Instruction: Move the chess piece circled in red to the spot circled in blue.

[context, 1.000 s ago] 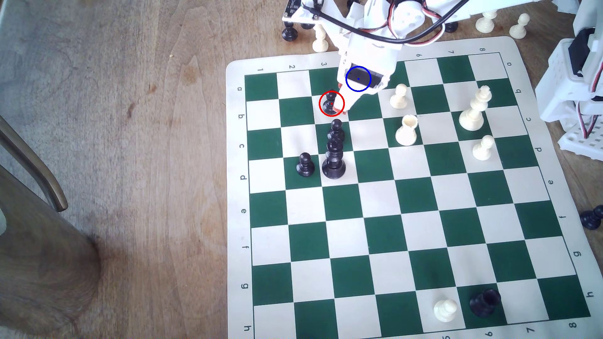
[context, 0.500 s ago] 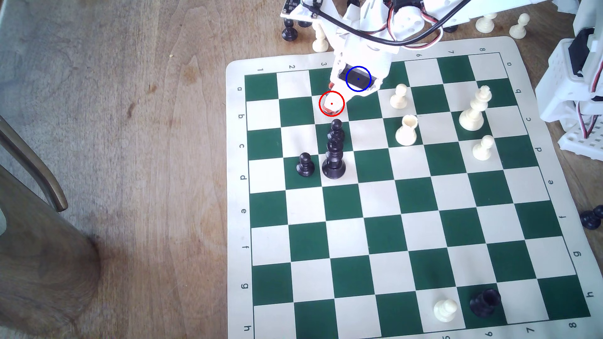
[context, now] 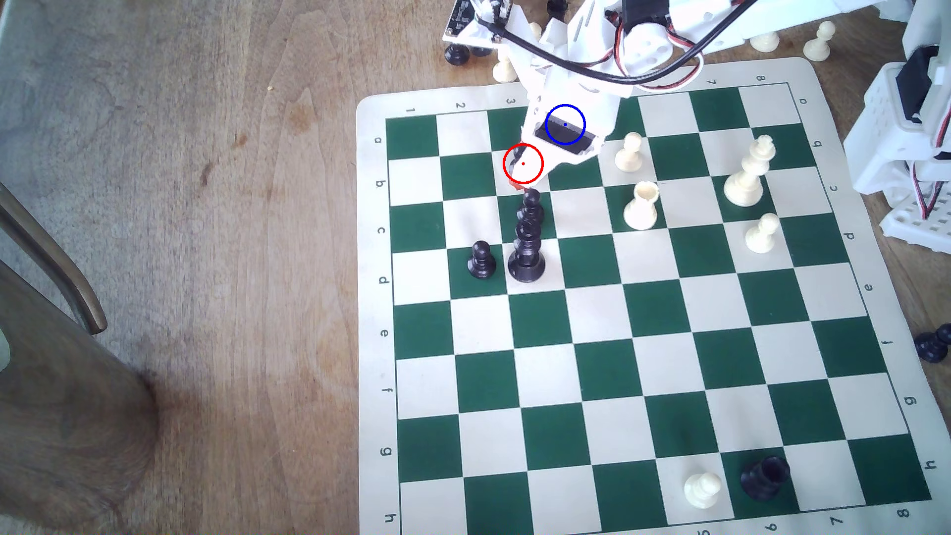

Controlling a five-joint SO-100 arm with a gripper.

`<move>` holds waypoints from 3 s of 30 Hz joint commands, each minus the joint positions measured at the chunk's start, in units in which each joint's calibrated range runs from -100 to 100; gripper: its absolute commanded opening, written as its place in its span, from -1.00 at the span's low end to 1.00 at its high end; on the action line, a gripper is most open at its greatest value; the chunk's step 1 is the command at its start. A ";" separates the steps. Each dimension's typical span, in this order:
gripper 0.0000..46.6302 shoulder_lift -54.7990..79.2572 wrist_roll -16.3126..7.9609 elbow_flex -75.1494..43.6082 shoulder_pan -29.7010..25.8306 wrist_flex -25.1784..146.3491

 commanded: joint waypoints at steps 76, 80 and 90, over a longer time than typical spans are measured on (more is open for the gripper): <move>-0.99 -17.62 2.44 19.43 9.76 -6.24; -0.99 -16.35 2.44 19.43 9.53 -6.57; -0.98 -12.61 2.44 19.43 9.37 -8.70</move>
